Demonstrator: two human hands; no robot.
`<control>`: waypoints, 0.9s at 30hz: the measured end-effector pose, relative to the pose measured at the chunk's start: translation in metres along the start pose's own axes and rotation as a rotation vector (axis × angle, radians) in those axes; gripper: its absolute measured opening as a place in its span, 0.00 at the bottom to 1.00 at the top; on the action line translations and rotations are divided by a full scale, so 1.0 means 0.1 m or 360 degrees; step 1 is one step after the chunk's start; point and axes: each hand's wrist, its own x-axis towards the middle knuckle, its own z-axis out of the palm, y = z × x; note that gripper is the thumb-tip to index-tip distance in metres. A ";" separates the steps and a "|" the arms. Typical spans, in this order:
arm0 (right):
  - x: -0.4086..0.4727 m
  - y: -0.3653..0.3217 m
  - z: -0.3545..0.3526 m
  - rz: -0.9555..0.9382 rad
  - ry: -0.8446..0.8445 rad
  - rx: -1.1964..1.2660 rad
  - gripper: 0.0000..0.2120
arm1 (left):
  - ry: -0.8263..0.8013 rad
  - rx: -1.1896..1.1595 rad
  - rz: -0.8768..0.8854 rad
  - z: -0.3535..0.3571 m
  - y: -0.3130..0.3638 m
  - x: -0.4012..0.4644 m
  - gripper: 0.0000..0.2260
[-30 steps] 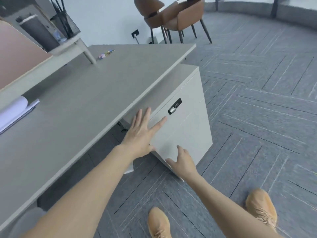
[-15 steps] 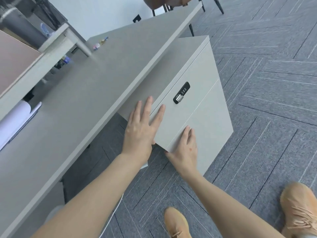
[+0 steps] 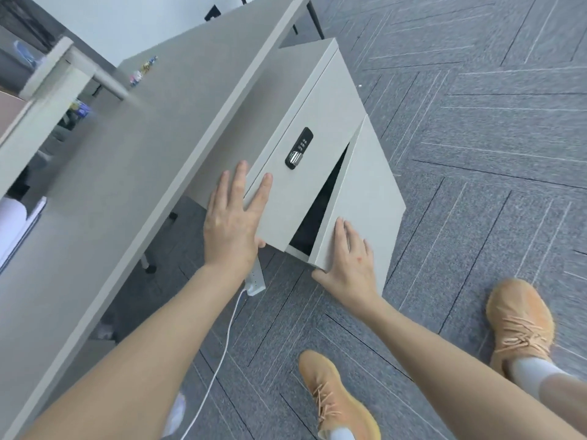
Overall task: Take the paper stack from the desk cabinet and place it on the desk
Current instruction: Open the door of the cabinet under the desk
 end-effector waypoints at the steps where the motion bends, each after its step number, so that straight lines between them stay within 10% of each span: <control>1: -0.06 0.07 -0.06 -0.0008 0.0043 -0.0030 0.51 | -0.0006 0.0001 -0.0004 -0.01 0.01 0.00 0.54; 14: -0.51 0.50 -1.05 0.0270 0.0311 0.0014 0.16 | 0.0019 -0.0114 -0.0047 -0.08 0.06 -0.04 0.53; 23: -0.15 0.90 -1.89 0.1084 0.0834 0.0573 0.04 | 0.0074 -0.0166 -0.0012 -0.02 0.04 -0.04 0.53; 27: 0.04 0.94 -1.96 0.1101 0.0854 0.0618 0.24 | 0.0064 -0.0176 -0.0016 -0.01 0.04 -0.03 0.52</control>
